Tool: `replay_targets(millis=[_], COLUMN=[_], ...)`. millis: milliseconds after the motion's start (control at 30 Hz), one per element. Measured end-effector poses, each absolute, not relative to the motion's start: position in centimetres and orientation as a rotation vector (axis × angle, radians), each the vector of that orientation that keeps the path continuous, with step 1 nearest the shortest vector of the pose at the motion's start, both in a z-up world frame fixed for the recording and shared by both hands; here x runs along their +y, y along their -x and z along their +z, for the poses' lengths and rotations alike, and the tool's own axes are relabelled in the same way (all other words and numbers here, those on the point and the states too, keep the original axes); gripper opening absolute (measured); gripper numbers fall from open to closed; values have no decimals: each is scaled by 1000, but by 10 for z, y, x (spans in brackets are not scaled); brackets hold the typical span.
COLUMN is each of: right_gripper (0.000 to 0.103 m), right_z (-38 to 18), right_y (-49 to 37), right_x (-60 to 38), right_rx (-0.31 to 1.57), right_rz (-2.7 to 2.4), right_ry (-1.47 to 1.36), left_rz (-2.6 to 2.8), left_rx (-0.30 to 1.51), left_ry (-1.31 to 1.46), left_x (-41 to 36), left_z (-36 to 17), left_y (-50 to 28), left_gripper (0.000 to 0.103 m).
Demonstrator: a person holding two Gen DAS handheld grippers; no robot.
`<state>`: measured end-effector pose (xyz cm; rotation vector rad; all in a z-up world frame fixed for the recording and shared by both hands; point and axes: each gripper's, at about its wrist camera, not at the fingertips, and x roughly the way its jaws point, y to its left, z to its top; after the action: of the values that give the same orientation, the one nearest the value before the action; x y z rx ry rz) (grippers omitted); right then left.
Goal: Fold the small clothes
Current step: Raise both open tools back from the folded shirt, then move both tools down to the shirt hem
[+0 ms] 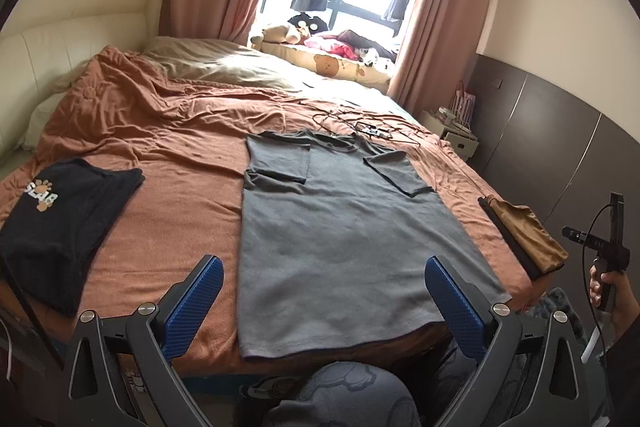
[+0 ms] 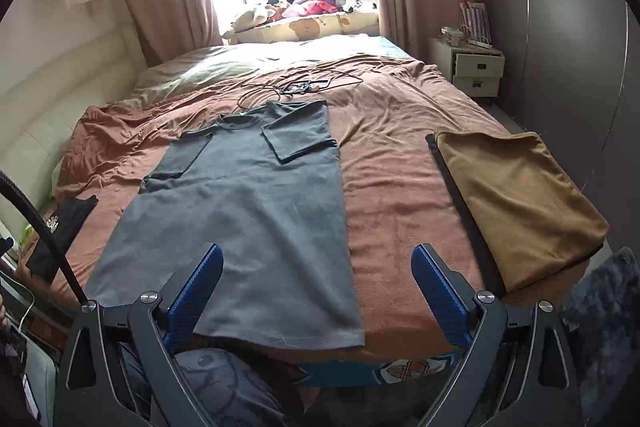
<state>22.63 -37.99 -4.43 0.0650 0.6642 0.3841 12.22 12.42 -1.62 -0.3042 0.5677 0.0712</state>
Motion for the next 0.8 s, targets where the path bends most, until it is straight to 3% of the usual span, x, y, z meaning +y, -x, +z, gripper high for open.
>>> replay_targets(millis=[200, 533, 800], right_gripper=[95, 95, 95], right_z=[-69, -108, -138], right_y=[-228, -239, -258], right_x=[-386, -391, -386], right_rx=[710, 753, 811], right_rz=[392, 407, 433], right_ry=[-112, -176, -243], left_rz=[95, 136, 131], left_rx=[603, 689, 746], left_ry=[399, 550, 674], left_x=[139, 171, 197], left_z=[-56, -118, -157], left_y=[-107, -99, -109], left_gripper=[94, 73, 64])
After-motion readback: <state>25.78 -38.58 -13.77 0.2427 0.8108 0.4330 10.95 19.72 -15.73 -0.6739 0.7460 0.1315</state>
